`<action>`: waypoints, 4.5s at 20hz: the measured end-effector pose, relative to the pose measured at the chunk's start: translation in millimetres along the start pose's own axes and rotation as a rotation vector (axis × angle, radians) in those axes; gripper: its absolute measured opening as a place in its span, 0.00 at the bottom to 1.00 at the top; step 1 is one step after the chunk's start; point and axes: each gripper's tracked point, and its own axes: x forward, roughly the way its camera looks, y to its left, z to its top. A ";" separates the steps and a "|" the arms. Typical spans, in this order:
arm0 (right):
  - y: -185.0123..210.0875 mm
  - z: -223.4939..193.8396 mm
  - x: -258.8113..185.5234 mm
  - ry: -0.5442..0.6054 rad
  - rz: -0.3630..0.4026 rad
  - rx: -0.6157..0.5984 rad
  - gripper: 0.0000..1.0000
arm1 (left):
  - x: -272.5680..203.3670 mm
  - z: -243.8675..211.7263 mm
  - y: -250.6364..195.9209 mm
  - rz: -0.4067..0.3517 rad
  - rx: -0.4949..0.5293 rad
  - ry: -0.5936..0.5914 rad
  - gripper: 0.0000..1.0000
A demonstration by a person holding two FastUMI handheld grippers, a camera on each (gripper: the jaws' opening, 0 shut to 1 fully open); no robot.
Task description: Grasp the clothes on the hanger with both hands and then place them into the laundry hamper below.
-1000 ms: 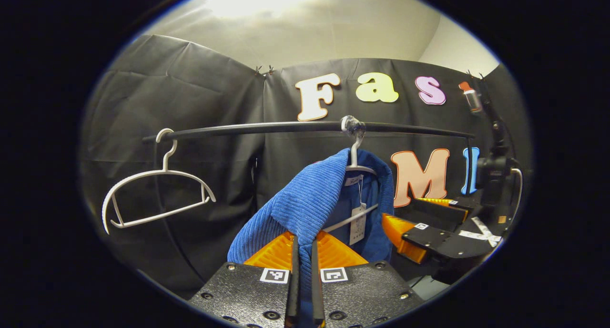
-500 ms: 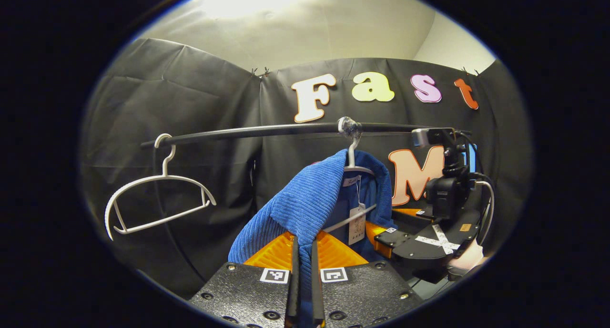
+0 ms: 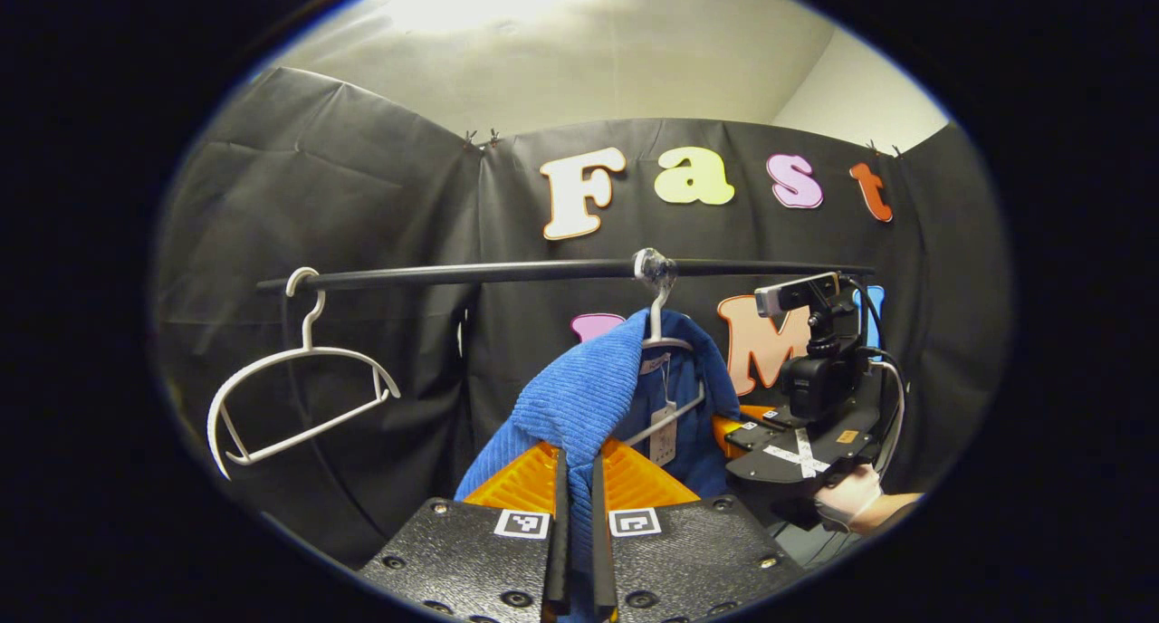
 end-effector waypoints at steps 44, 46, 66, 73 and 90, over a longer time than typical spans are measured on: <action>-37.2 81.3 14.3 -0.184 0.001 0.001 0.15 | 31.2 6.7 128.9 -0.084 0.096 0.264 0.10; -41.8 81.8 21.8 -0.188 -0.011 0.001 0.10 | 42.6 7.8 128.6 -0.083 0.068 0.226 0.10; -62.7 17.6 81.1 -0.100 -0.053 -0.040 0.15 | 96.2 -24.3 92.7 -0.208 -0.158 0.056 0.10; -61.2 3.4 88.0 -0.058 -0.023 0.006 0.15 | 96.5 -27.3 87.6 -0.239 -0.260 0.017 0.10; -36.6 -39.7 82.9 0.013 0.051 0.048 0.15 | 83.8 -41.0 96.7 -0.273 -0.274 0.028 0.10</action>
